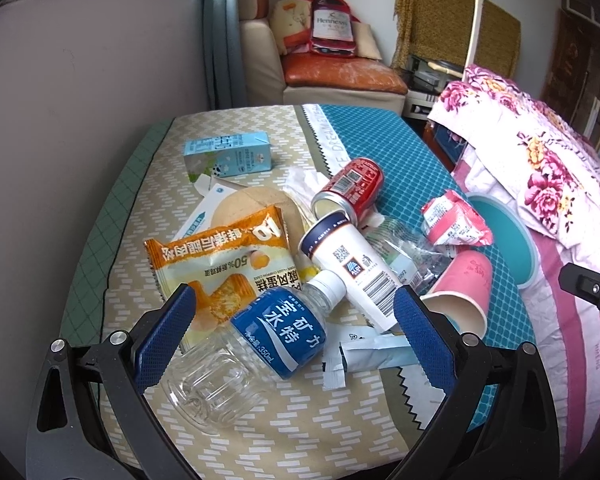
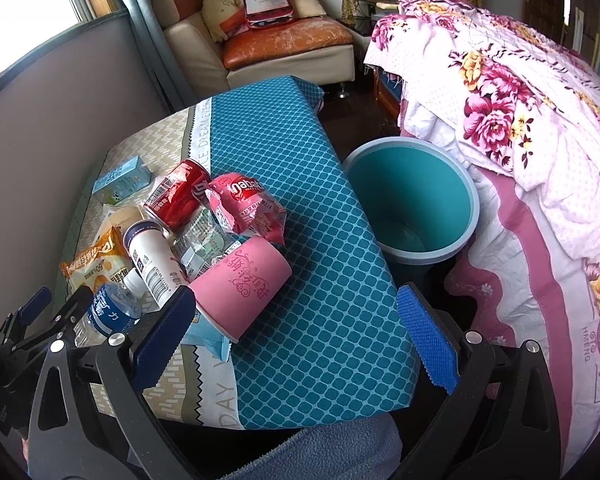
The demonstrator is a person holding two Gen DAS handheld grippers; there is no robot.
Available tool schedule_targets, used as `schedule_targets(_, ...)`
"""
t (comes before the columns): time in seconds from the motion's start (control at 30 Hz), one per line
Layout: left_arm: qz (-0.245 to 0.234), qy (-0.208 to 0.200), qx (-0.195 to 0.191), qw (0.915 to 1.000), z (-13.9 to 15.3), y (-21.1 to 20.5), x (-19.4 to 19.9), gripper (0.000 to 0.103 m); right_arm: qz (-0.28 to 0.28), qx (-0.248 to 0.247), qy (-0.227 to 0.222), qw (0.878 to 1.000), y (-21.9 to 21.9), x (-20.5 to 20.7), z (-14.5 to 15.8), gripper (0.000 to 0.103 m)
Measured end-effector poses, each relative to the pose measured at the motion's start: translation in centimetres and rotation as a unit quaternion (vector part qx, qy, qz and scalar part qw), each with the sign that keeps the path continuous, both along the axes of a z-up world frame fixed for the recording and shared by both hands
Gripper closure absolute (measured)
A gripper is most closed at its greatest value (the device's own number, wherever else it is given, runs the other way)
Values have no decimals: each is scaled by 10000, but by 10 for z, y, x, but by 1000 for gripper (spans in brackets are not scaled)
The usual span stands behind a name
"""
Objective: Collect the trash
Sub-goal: 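Move left tool toward the water bottle while right tool approaches the pink paper cup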
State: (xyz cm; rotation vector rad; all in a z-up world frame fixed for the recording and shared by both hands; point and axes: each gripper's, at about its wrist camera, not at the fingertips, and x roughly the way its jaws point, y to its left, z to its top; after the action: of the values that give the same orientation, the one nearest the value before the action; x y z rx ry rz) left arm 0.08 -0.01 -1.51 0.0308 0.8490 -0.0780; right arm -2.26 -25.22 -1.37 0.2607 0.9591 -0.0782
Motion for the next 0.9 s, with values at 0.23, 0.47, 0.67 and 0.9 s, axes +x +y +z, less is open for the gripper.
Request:
schedule_targets(0.23, -150, 57, -112, 9998, -4, 1, 3, 4, -1, -77, 31, 10000, 3, 0, -1, 6)
schedule_targets(0.47, -356, 171, -152, 9991, -10, 2, 8, 4, -68, -80, 91, 9999, 5, 2, 1, 6)
schedule_targets(0.67, -545, 254, -210, 9980, -15, 7, 9, 4, -86, -79, 135, 9998, 8, 4, 2, 6)
schedule_targets(0.9, -623, 359, -208, 9972, -18, 18, 11, 4, -44, -45, 247, 9997, 14, 8, -2, 6)
